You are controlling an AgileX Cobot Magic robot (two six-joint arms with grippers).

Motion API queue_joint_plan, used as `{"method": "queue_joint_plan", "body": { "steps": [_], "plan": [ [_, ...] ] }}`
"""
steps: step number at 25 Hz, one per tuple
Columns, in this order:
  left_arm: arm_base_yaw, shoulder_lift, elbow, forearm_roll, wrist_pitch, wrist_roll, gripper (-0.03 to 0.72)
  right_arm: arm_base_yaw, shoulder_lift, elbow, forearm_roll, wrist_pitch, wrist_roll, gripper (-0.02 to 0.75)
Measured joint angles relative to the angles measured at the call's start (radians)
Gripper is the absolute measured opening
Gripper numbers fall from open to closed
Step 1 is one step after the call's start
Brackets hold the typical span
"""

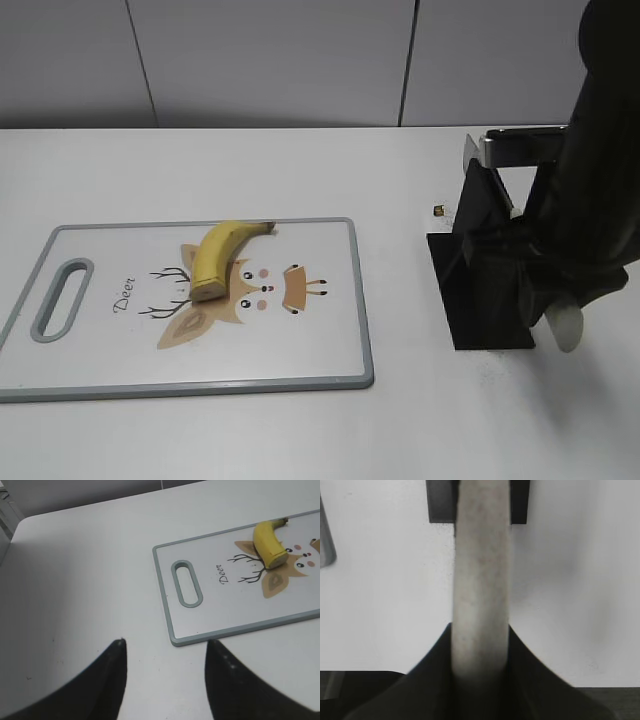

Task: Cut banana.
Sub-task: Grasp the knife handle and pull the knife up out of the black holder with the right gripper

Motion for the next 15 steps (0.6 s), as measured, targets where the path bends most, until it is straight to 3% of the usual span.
{"method": "queue_joint_plan", "body": {
  "steps": [15],
  "plan": [
    [0.000, 0.000, 0.000, 0.000, 0.000, 0.000, 0.492, 0.000, -0.208, -0.001, -0.027, 0.009, 0.014, 0.159]
  ]
}}
